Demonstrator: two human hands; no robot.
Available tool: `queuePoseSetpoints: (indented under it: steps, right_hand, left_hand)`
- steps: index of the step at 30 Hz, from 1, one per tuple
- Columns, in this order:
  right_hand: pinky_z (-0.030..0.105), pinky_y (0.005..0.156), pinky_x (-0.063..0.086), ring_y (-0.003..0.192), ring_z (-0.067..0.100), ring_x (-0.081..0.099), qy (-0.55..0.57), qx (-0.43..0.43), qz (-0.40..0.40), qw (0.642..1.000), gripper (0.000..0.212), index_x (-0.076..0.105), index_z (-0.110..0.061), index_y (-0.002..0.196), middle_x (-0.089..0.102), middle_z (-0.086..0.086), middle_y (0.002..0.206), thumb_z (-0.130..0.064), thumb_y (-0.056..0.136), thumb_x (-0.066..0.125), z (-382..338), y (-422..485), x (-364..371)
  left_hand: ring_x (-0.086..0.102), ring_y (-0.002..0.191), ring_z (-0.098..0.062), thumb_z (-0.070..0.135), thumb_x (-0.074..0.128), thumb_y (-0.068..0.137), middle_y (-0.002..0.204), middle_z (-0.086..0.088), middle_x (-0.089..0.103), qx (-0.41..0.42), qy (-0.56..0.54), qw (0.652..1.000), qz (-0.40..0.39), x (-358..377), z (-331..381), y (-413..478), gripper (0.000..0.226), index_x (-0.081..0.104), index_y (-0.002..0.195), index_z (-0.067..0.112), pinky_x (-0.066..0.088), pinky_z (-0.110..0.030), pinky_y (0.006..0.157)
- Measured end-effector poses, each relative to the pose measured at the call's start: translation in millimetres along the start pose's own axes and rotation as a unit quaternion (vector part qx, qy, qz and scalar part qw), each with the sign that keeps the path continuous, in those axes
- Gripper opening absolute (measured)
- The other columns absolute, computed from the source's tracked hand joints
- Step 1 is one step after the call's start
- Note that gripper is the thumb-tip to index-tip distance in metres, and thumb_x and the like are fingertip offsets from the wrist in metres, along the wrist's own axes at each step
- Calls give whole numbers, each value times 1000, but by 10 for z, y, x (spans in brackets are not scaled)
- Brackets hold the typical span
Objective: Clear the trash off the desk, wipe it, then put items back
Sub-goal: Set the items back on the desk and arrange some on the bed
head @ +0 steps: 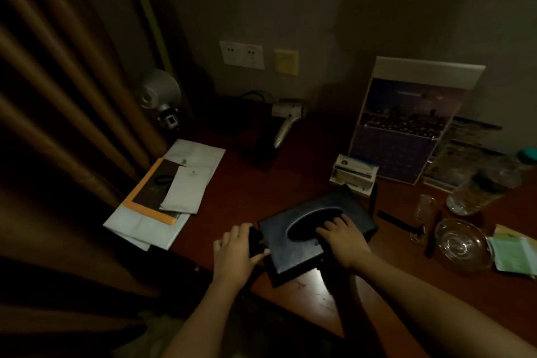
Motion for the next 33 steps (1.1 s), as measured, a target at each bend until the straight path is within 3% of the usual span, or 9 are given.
queuePoseSetpoints:
  steps: [7, 16, 24, 33]
  right_hand:
    - [34, 111, 16, 117, 23, 41, 7, 35, 78, 996, 56, 48, -25, 131, 52, 0, 122, -50, 83, 60, -200, -395, -108]
    - [32, 102, 26, 118, 24, 41, 48, 196, 82, 976, 58, 46, -22, 132, 51, 2, 125, -49, 83, 62, 76, -1370, -170]
    - [32, 103, 31, 123, 22, 38, 100, 386, 75, 914, 69, 38, -23, 140, 46, 0, 134, -54, 82, 61, 654, -2594, 74]
    - [31, 103, 35, 122, 20, 41, 117, 436, 109, 886, 69, 42, -25, 136, 48, -2, 132, -57, 79, 63, 1709, -3171, 204]
  left_hand:
    - [48, 112, -15, 64, 51, 84, 120, 6, 49, 64, -15, 998, -5, -99, -3, 106, 58, 39, 128, 29, 34, -33, 93]
    - [48, 116, -17, 64, 56, 81, 123, 4, 51, 200, -47, 978, -28, -193, 870, 195, 62, 40, 129, 27, 33, -36, 95]
    - [48, 116, -18, 65, 53, 82, 126, 3, 49, 318, -12, 946, -59, -103, 1840, -82, 63, 37, 130, 28, 34, -36, 94]
    - [47, 116, -12, 67, 52, 81, 126, 8, 47, 349, -16, 935, -62, 212, 2774, -241, 64, 35, 131, 31, 33, -32, 98]
Point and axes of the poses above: each hand's wrist, its own y-axis towards the middle knuckle, its own x-axis out of the palm, z = x × y, the point moved 3 cm from there along y, towards the middle knuckle
